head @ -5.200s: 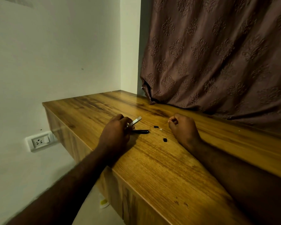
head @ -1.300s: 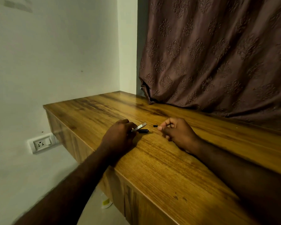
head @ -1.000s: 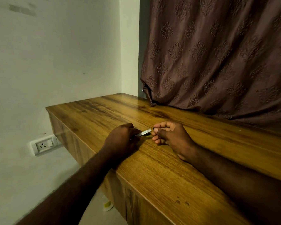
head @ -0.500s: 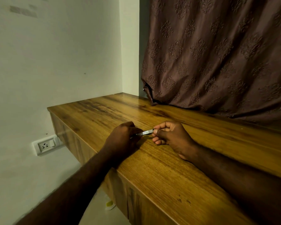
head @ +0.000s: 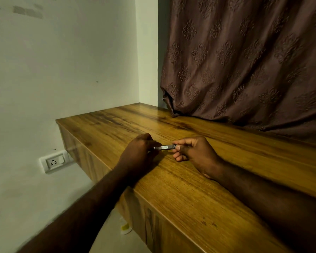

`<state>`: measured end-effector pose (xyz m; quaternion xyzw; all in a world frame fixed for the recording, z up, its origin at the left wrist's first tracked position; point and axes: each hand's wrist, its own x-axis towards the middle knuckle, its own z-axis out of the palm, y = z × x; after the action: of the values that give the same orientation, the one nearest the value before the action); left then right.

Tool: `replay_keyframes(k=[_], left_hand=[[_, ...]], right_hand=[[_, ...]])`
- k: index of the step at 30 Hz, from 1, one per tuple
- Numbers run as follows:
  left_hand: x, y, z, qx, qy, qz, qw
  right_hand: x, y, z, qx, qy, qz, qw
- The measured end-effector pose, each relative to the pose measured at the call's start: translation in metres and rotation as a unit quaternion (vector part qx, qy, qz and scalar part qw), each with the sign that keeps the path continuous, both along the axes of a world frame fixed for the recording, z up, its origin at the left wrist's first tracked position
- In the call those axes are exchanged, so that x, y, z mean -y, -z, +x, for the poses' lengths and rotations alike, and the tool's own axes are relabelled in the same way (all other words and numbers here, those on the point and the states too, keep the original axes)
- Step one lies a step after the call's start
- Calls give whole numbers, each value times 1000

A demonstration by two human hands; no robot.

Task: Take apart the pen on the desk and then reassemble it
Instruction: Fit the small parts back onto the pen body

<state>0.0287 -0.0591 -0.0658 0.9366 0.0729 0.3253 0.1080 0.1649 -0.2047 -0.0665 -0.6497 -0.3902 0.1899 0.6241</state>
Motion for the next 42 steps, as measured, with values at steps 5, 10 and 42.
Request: replay_keyframes(k=[5,10,42], left_hand=[[1,0,0,6,13,2,1000],[-1,0,0,6,26,4,1000],[-97,-3,27,-64,-178,-241,952]], right_hand=[[-2,2,-5,80,32,-16,996],[-4,3,-7,122,44,-29,991],[-6,3,-10,350,52,-129,926]])
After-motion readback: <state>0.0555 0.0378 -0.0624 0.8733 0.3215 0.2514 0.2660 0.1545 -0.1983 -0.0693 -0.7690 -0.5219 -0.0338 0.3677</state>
